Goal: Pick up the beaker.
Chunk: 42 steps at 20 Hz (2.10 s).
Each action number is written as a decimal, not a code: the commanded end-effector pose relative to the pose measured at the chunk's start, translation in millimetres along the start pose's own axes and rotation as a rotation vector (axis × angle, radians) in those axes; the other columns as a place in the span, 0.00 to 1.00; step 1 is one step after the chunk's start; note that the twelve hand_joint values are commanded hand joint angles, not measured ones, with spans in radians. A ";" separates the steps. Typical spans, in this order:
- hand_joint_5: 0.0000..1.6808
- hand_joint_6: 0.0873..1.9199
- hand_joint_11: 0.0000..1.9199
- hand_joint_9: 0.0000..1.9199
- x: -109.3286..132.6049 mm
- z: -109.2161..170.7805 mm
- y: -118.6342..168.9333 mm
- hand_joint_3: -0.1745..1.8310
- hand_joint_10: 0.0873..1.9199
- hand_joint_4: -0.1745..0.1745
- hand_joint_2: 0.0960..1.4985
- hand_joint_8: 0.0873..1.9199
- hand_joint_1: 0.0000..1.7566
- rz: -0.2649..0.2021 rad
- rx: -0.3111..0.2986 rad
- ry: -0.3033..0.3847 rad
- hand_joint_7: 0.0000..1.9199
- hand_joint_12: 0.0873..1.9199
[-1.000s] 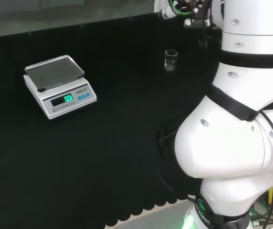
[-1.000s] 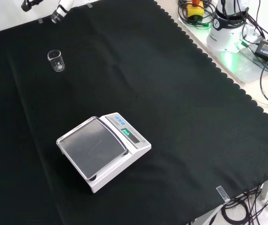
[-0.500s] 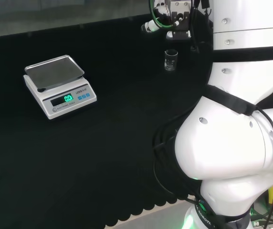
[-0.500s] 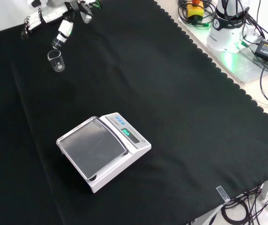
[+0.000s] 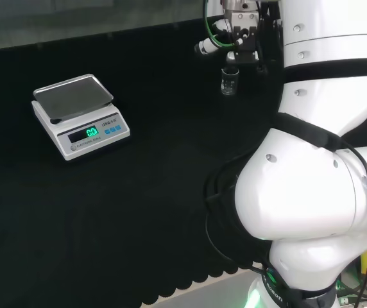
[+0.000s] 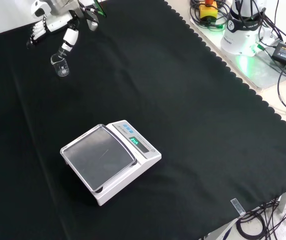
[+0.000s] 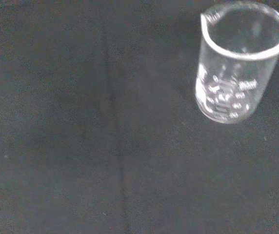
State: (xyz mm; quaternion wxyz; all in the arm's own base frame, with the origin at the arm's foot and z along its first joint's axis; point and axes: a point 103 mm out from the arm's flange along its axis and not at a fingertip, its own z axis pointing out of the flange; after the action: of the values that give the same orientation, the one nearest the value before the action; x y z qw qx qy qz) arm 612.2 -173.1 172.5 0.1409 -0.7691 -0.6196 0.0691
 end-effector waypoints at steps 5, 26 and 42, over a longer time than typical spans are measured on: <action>0.10 0.00 0.00 0.00 -28.6 32.3 8.9 0.18 0.39 0.32 0.62 0.27 0.17 0.031 0.071 0.013 0.00 0.79; 0.10 0.00 0.00 0.00 -49.8 68.1 24.2 0.18 0.39 0.32 0.62 0.28 0.17 0.018 0.126 0.023 0.00 0.79; 0.19 0.00 0.24 0.31 -49.8 69.8 24.6 0.18 0.40 0.26 0.63 0.43 0.29 0.071 0.076 -0.061 0.12 0.72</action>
State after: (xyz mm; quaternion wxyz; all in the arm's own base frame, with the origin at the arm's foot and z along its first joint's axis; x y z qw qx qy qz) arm 603.8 -214.7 94.1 0.1809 -0.7722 -0.5997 0.1065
